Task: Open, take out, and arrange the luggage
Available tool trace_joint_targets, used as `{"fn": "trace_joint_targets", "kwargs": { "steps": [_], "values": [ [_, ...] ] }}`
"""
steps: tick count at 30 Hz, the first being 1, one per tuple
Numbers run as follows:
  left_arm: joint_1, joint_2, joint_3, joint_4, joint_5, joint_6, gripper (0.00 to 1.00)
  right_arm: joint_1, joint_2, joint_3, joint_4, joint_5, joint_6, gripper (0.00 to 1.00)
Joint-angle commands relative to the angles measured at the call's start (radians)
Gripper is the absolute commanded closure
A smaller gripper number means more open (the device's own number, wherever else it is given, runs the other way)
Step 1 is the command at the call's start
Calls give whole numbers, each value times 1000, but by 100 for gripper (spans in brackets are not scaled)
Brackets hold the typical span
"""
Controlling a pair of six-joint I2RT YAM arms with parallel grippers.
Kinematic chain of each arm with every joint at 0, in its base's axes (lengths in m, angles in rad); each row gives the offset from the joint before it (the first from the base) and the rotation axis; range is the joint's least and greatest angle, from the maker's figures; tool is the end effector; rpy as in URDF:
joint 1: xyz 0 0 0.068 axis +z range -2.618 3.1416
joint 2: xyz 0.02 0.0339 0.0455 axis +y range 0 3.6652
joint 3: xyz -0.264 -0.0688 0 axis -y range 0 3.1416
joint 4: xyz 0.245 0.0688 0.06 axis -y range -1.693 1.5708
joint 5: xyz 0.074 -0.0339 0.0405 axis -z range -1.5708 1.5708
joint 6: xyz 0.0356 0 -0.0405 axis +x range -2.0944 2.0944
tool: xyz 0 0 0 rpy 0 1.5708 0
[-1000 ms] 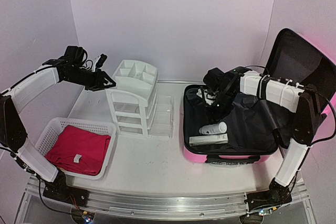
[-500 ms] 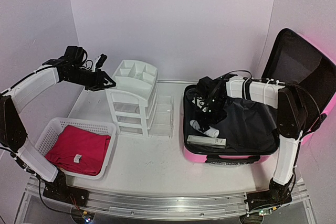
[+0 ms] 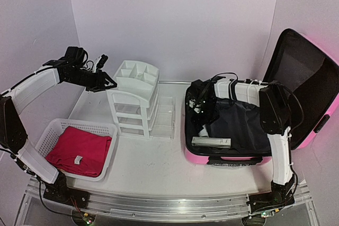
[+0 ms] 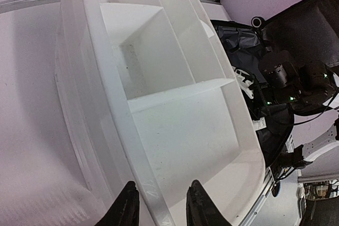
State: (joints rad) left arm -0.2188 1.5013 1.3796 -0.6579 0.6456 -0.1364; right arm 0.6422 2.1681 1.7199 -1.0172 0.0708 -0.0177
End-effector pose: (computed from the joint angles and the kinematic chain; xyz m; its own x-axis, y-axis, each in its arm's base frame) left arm 0.3126 -0.0915 0.3347 -0.7602 0.0578 -0.6471 0.4923 0.7012 -0.5158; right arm 0.3433 0.2536 0.1708 -0.7857 -0.6098 -0.1039 -0.6055 0.7926 -0.0722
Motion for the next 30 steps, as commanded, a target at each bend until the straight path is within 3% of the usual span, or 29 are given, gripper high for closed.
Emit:
{"fn": "trace_joint_targets", "kwargs": {
  "steps": [1, 6, 10, 22, 26, 30],
  "values": [
    [12, -4, -22, -44, -27, 9, 69, 2, 33, 62, 3, 56, 153, 29],
    [11, -9, -24, -43, -27, 11, 69, 3, 107, 96, 21, 64, 358, 27],
    [12, -12, -24, -42, -27, 10, 69, 2, 113, 95, 54, 74, 444, 38],
    [13, -30, -24, -40, -19, 6, 69, 2, -296, -161, 262, 172, 476, 75],
    [12, -24, -28, -38, -31, 7, 69, 2, -400, -234, 388, 135, 533, 80],
    [13, -13, -25, -33, 6, -5, 69, 24, -403, -212, 526, 29, 632, 80]
  ]
}}
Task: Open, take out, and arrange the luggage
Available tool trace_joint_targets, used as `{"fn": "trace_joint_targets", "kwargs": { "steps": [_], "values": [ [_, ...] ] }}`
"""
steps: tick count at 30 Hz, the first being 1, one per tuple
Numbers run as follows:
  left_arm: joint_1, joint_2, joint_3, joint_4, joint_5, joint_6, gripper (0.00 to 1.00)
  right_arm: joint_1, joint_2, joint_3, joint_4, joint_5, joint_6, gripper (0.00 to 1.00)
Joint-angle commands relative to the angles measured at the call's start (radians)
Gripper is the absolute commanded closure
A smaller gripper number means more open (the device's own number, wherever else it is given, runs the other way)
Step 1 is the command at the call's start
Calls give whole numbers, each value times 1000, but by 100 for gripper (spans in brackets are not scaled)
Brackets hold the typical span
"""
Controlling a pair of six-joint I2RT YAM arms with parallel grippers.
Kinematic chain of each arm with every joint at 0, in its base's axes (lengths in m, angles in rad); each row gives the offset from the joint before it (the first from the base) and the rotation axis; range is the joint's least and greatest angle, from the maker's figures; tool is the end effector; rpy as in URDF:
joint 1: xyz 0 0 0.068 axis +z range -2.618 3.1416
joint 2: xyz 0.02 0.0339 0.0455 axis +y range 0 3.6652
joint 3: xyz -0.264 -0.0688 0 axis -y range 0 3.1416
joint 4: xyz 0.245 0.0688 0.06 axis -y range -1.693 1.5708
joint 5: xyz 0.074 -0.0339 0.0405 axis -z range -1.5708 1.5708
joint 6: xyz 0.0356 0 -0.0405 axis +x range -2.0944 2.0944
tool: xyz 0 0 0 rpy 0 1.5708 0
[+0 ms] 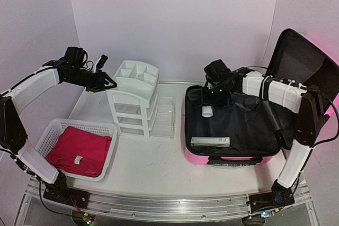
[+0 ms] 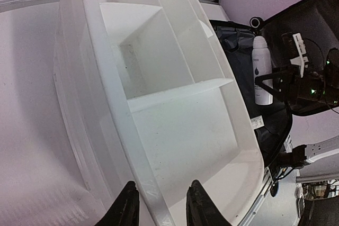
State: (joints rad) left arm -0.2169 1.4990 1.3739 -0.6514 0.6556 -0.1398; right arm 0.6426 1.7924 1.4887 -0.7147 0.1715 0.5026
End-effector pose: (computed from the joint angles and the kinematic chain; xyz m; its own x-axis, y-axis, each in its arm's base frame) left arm 0.3123 -0.0910 0.3341 -0.7606 0.0545 -0.6469 0.4941 0.6949 -0.5225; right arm 0.3134 0.2271 0.2622 -0.8471 -0.0412 -0.5298 -0.1264 0.9840 0.1255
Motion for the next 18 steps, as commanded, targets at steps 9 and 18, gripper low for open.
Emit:
{"fn": "trace_joint_targets", "kwargs": {
  "steps": [9, 18],
  "values": [
    [11, -4, -28, -31, -11, -2, 69, 136, 241, 301, 329, -152, 309, 79],
    [12, -13, -29, -30, -16, 0, 69, 205, 373, 357, 330, -28, 374, 74]
  ]
}}
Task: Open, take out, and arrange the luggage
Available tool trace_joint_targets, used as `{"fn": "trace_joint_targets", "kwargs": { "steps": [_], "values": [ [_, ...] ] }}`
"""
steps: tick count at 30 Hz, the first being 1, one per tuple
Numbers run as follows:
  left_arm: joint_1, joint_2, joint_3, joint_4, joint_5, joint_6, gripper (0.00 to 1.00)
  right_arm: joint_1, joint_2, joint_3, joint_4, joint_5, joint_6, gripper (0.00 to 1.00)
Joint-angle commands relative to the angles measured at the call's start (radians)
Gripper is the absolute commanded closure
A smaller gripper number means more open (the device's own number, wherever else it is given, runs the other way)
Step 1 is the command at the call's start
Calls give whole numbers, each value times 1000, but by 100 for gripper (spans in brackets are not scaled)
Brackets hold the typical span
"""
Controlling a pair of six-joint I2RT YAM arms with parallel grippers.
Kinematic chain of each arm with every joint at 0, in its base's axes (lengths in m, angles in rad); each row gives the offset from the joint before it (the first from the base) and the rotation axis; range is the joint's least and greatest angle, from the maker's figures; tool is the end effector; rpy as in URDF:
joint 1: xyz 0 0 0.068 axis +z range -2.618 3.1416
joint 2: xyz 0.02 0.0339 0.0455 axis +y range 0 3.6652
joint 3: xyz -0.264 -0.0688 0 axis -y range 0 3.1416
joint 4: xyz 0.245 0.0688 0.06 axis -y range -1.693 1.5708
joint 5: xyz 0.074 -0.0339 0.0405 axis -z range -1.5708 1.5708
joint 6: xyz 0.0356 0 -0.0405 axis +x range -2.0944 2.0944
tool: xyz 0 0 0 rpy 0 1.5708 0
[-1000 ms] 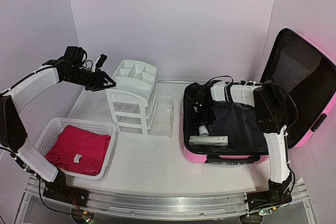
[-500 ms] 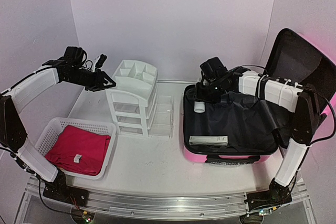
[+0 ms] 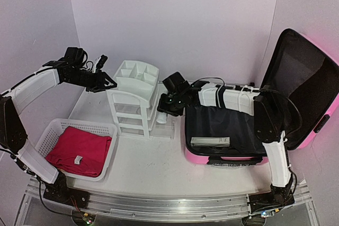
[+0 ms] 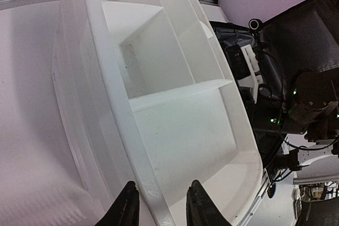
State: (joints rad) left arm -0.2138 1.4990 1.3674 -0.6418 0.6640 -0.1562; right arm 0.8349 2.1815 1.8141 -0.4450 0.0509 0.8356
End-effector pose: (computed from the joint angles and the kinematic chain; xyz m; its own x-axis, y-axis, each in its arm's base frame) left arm 0.3128 -0.0904 0.3329 -0.7674 0.0412 -0.6399 0.4845 0.6909 -0.5366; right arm 0.3349 0.3671 0.2182 -0.8585 0.1555 -0.4887 -0.1193 0.8661 0.4853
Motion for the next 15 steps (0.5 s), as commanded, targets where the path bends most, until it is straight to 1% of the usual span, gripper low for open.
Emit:
{"fn": "trace_joint_targets", "kwargs": {
  "steps": [1, 2, 4, 8, 12, 15],
  "values": [
    [8, -12, -22, -39, -23, 17, 69, 17, -14, 29, 60, 117, 37, 71],
    [9, -14, -21, -40, -20, 15, 69, 20, -6, 31, 60, 125, 37, 67],
    [8, -16, -22, -40, -20, 15, 69, 21, 19, 50, 51, 110, 39, 63],
    [9, -12, -21, -40, -1, 9, 69, 21, 46, 60, 39, 97, 54, 58],
    [8, -20, -24, -38, -30, 18, 69, 23, 54, 88, 13, 96, 33, 46],
    [8, -10, -21, -38, 1, 9, 69, 22, 36, 98, -1, 91, -5, 39]
  ]
}}
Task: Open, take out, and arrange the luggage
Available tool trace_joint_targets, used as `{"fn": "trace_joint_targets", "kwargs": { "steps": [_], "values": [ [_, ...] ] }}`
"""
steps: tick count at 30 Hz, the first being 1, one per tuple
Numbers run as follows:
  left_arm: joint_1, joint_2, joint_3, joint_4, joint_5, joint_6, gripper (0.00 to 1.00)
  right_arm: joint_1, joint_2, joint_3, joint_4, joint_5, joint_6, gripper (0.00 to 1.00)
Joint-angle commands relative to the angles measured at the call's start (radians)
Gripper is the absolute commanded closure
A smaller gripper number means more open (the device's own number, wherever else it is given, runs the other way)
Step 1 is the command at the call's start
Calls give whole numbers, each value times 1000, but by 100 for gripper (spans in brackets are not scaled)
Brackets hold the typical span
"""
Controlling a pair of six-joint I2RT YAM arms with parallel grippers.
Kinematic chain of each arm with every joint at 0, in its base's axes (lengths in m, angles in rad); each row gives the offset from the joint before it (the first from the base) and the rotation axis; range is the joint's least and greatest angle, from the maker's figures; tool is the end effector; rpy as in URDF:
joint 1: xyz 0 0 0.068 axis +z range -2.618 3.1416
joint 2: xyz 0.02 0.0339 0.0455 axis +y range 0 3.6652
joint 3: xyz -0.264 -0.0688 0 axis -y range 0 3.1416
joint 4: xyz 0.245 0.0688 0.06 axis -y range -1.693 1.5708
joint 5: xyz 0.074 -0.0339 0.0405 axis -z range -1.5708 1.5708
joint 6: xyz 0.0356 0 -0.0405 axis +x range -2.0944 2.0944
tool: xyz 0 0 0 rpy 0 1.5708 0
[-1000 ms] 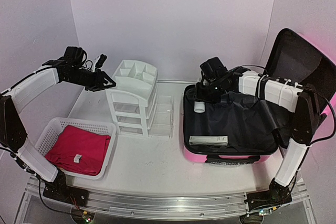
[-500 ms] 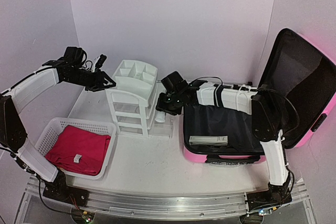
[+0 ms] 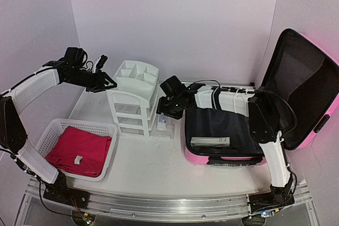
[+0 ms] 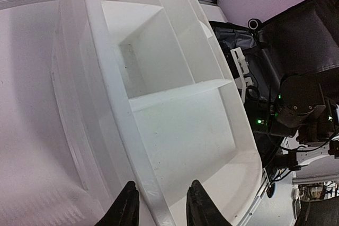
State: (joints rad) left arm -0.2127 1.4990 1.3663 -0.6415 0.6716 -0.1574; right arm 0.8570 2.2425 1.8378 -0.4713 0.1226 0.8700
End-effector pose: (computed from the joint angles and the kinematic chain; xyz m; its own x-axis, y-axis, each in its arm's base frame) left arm 0.3127 -0.0902 0.3327 -0.7690 0.0405 -0.6379 0.4856 0.6861 -0.5417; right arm 0.3327 0.3775 0.1948 -0.8585 0.1675 -0.4846 -0.0663 0.9010 0.4288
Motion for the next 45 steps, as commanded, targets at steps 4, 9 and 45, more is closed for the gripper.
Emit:
{"fn": "trace_joint_targets", "kwargs": {
  "steps": [4, 9, 45],
  "values": [
    [7, -18, -25, -34, -28, 17, 69, 0, -58, 77, 9, 1, -96, 31],
    [7, -15, -24, -31, 0, 9, 69, 0, -182, 34, -4, -102, -277, 19],
    [9, 1, -27, -31, -15, 16, 68, -186, -218, -266, -806, -137, -1308, 8]
  ]
}}
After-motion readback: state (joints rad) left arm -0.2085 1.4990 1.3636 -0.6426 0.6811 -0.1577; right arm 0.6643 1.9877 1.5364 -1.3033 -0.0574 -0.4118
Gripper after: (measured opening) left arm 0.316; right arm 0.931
